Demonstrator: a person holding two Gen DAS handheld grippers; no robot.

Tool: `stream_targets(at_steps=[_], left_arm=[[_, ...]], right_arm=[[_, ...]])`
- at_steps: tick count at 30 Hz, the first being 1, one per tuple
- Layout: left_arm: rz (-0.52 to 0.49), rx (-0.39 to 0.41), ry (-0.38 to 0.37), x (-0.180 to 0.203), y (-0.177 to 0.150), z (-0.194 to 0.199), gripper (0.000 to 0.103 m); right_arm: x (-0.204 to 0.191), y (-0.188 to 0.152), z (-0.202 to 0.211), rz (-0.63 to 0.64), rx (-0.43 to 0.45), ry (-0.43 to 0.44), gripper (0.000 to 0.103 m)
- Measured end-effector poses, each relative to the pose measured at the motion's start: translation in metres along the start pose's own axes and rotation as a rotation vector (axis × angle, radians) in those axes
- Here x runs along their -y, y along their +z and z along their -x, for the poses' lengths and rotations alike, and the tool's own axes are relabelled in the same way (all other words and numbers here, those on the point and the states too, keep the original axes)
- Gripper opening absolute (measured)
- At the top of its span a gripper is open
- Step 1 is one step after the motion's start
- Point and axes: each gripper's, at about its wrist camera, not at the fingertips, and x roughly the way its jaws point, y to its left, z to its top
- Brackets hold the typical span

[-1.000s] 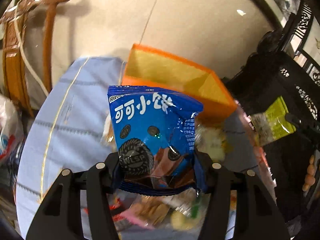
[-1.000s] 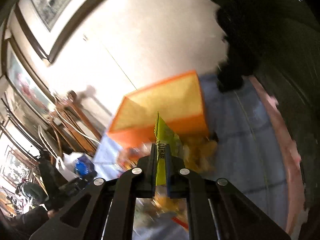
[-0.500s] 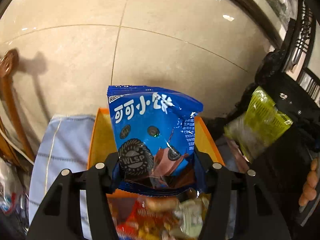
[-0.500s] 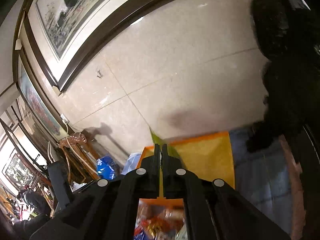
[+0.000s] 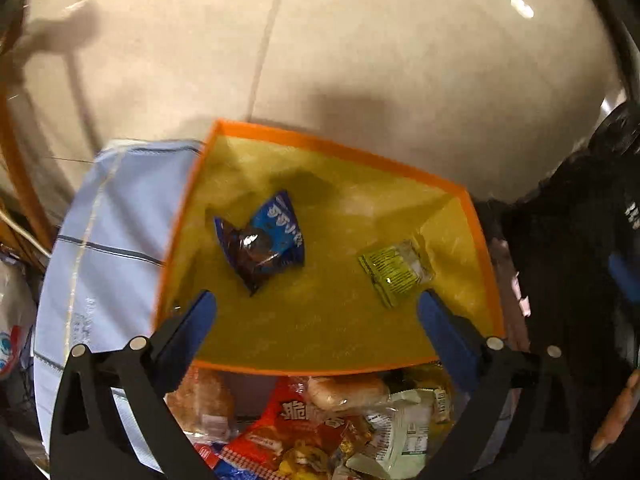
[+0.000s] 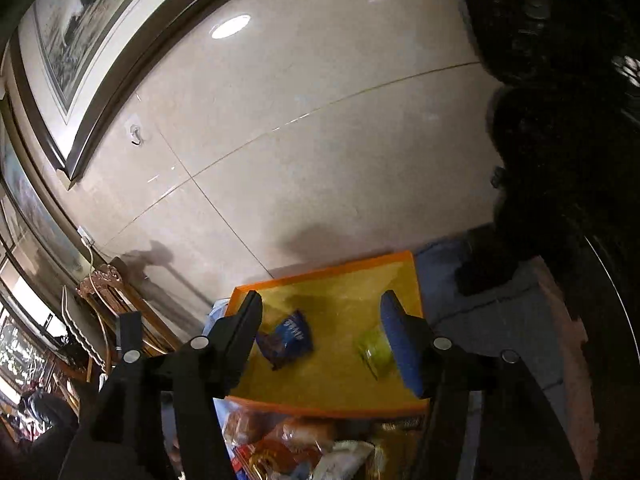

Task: Organize snacks
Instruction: 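Lower the right tool onto the WEIDAN cracker pack and close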

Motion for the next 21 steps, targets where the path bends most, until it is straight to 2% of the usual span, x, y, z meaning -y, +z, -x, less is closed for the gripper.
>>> stream_targets(at_steps=[5, 10, 14, 17, 21], left_arm=[[-0.040, 0.013, 0.031, -0.006, -0.045, 0.038, 0.098], [-0.225, -0.010, 0.066, -0.013, -0.141, 0.067, 0.098], [-0.310, -0.059, 0.107, -0.027, -0.217, 0.069, 0.098], [-0.328, -0.083, 0.149, -0.040, -0.266, 0.068, 0.098], [-0.355, -0.067, 0.175, -0.044, -0.297, 0.072, 0.098]], right_arm=[[0.002, -0.049, 0.020, -0.003, -0.040, -0.065, 0.065], [0.013, -0.120, 0.037, 0.033, -0.174, -0.137, 0.074], [0.034, -0.188, 0.049, 0.046, -0.307, -0.198, 0.078], [0.053, -0.233, 0.053, -0.005, -0.397, -0.246, 0.078], [0.056, -0.265, 0.054, -0.029, -0.454, -0.245, 0.078]])
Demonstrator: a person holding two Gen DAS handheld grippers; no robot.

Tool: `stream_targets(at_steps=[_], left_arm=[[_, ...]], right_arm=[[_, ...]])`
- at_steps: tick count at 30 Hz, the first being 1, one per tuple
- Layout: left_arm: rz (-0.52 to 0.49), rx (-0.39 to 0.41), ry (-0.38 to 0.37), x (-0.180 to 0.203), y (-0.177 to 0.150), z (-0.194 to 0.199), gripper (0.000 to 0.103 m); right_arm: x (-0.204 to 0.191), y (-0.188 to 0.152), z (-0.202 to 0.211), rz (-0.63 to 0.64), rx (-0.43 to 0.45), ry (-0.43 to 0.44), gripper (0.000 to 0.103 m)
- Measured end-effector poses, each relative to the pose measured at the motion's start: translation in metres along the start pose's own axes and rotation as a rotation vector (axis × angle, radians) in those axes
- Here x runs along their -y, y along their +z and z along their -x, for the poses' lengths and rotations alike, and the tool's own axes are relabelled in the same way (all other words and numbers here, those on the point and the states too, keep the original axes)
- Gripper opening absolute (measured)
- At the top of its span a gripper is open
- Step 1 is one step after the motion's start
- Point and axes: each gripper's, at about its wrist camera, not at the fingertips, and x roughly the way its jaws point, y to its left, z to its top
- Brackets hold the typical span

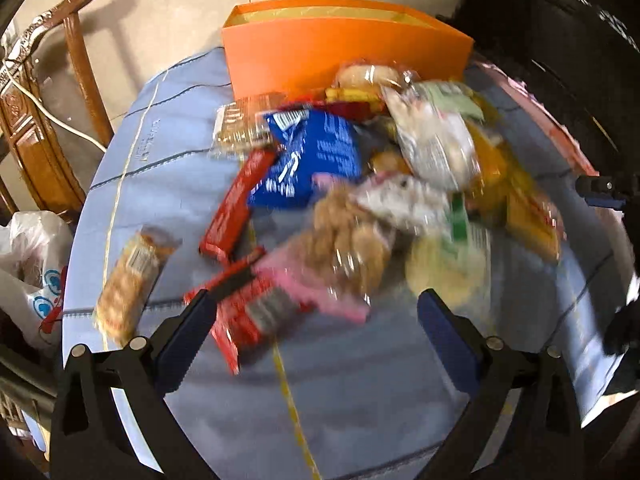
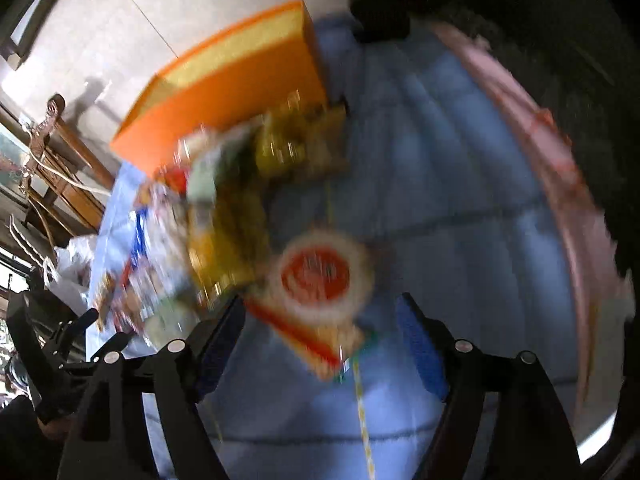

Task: Organize snacks
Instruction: 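Lower the right tool onto the WEIDAN cracker pack and close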

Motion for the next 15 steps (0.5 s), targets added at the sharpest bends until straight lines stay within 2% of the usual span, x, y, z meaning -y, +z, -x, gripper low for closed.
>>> stream_targets(at_steps=[5, 10, 15], left_arm=[[-0.022, 0.032, 0.034, 0.003, -0.013, 0.007, 0.098], [-0.033, 0.048, 0.056, 0.014, -0.005, -0.006, 0.098], [-0.040, 0.033, 0.087, 0.022, 0.004, -0.031, 0.099]], right_arm=[[-0.021, -0.023, -0.009, 0.132, -0.001, -0.039, 0.078], [-0.033, -0.042, -0.028, 0.272, -0.025, -0.085, 0.078], [-0.027, -0.038, -0.054, 0.303, -0.043, -0.118, 0.080]])
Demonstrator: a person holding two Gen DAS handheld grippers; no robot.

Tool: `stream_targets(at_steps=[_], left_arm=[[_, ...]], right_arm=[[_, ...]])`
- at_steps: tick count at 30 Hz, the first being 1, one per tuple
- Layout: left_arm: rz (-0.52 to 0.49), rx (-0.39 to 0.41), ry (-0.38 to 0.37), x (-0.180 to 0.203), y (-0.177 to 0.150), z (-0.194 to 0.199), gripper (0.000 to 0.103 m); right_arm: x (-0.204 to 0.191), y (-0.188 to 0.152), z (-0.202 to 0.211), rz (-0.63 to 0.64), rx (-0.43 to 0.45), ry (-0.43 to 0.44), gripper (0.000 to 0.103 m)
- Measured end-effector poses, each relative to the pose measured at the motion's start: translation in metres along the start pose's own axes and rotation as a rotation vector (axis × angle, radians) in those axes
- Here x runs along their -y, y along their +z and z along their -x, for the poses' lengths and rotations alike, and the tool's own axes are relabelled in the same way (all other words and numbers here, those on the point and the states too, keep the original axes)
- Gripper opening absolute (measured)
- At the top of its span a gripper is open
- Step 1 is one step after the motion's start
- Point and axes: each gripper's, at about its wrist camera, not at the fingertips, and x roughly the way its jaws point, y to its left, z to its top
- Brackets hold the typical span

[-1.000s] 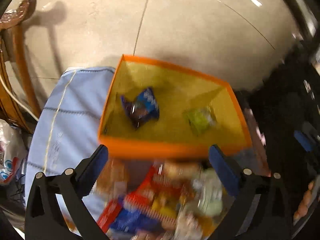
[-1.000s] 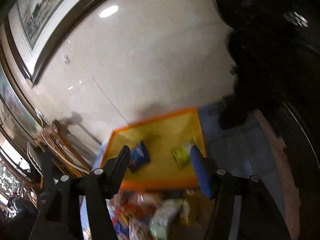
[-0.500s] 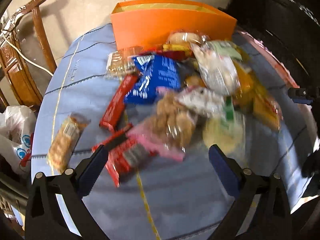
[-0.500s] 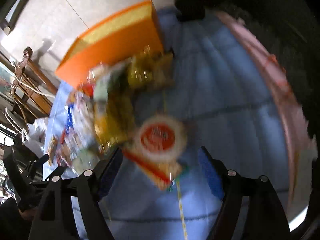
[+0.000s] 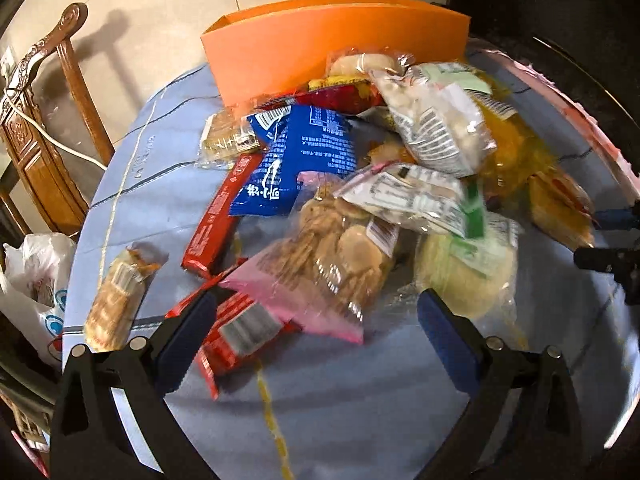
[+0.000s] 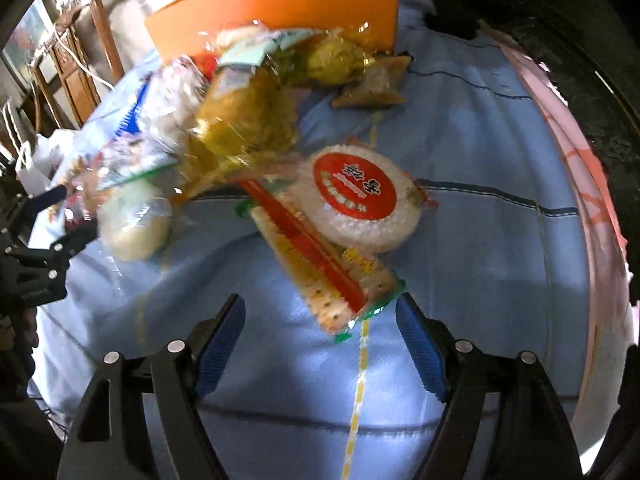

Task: Organize snacks
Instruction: 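Lower the right tool onto the WEIDAN cracker pack and close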

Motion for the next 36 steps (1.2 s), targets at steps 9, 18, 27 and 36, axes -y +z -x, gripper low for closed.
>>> stream_targets(at_steps=[9, 18, 27, 36], left_arm=[[0.008, 0.032, -0.031, -0.002, 0.003, -0.013, 0.099], [-0.019, 0.087, -0.036, -0.004, 0.013, -0.006, 0.099], [-0.137, 0.031, 0.121, -0.017, 0.011, -0.033, 0.099], [-0.339, 0.076, 0.161, 0.019, 0.023, -0.033, 0.084]], right_arm=[[-0.003, 0.000, -0.004, 0.124, 0.036, 0.090, 0.047], [-0.016, -0.019, 0.003, 0.184, -0.006, 0.146, 0.047], [-0.023, -0.023, -0.002, 0.186, -0.020, 0.189, 0.063], [-0.030, -0.025, -0.009, 0.131, 0.029, 0.270, 0.100]])
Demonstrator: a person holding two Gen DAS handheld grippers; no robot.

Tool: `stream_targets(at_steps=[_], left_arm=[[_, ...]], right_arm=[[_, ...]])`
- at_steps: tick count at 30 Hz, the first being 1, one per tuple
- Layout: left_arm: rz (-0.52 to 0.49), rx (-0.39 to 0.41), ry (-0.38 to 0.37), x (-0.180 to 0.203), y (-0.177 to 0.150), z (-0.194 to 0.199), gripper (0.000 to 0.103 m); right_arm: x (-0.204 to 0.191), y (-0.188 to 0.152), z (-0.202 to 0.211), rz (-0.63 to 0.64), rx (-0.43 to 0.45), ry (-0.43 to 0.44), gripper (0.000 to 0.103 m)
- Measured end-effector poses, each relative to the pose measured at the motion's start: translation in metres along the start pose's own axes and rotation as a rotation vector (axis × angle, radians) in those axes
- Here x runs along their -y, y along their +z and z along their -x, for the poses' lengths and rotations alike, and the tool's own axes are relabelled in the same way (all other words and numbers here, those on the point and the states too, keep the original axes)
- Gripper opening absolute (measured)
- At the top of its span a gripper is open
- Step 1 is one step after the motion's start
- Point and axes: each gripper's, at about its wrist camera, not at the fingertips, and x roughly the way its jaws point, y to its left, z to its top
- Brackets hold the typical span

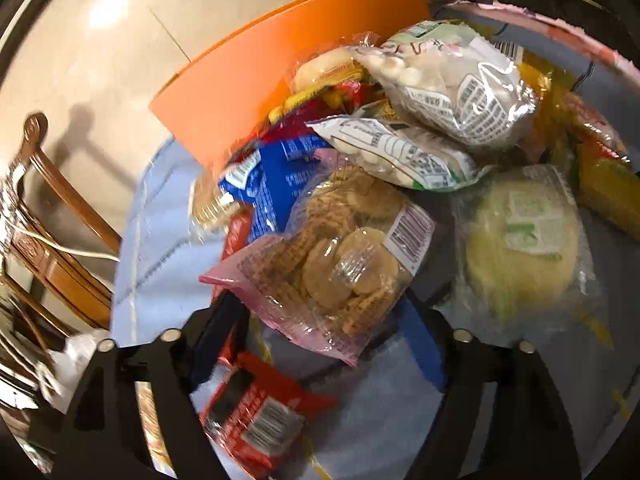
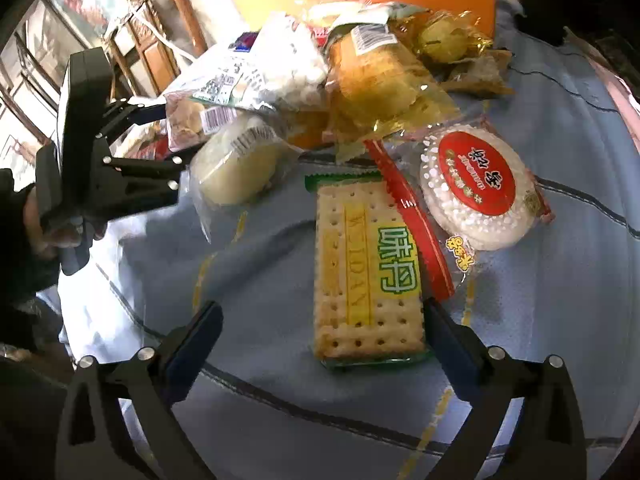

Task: Organize snacks
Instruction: 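Lower the right tool onto the WEIDAN cracker pack and close, then grasp the pink cookie bag with the left tool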

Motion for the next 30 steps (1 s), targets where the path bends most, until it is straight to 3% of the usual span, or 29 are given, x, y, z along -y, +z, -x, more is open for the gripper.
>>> stream_targets(at_steps=[1, 4, 8, 9, 10, 11, 12, 16, 24, 26, 28, 30], left_arm=[[0.010, -0.004, 0.001, -0.002, 0.001, -0.001, 0.090], [0.019, -0.005, 0.009, -0.004, 0.002, -0.004, 0.094], [-0.021, 0.027, 0.012, 0.003, 0.002, -0.001, 0.089], [-0.032, 0.035, 0.001, 0.004, 0.001, 0.001, 0.080], [-0.037, 0.043, -0.015, 0.009, 0.001, 0.004, 0.072], [-0.038, 0.051, -0.030, 0.011, -0.001, 0.007, 0.069], [-0.031, 0.060, -0.055, 0.011, -0.003, 0.009, 0.060], [0.038, 0.072, -0.128, 0.007, -0.009, 0.011, 0.054], [0.196, 0.074, -0.308, -0.008, -0.017, 0.022, 0.053], [0.175, 0.054, -0.283, -0.004, -0.022, 0.020, 0.066], [0.144, 0.092, -0.235, -0.005, -0.022, 0.028, 0.085], [0.116, 0.150, -0.187, -0.006, -0.014, 0.036, 0.097]], right_arm=[[0.000, 0.001, -0.001, -0.015, 0.009, -0.006, 0.099], [-0.004, 0.000, -0.003, -0.045, 0.016, -0.089, 0.099], [-0.014, -0.003, -0.007, -0.026, 0.003, -0.135, 0.099], [-0.016, -0.002, -0.007, -0.029, -0.002, -0.164, 0.089], [-0.019, 0.000, -0.007, -0.034, -0.002, -0.223, 0.064], [-0.019, 0.003, -0.006, -0.039, 0.001, -0.273, 0.051], [-0.017, 0.004, -0.005, -0.059, 0.001, -0.266, 0.048], [-0.020, 0.005, -0.005, -0.048, -0.026, -0.243, 0.047], [-0.012, 0.001, 0.009, -0.072, -0.036, -0.198, 0.047], [0.005, 0.000, 0.013, -0.085, -0.049, -0.194, 0.047], [0.005, 0.001, 0.013, -0.083, -0.047, -0.196, 0.047], [0.004, 0.001, 0.013, -0.081, -0.046, -0.199, 0.047]])
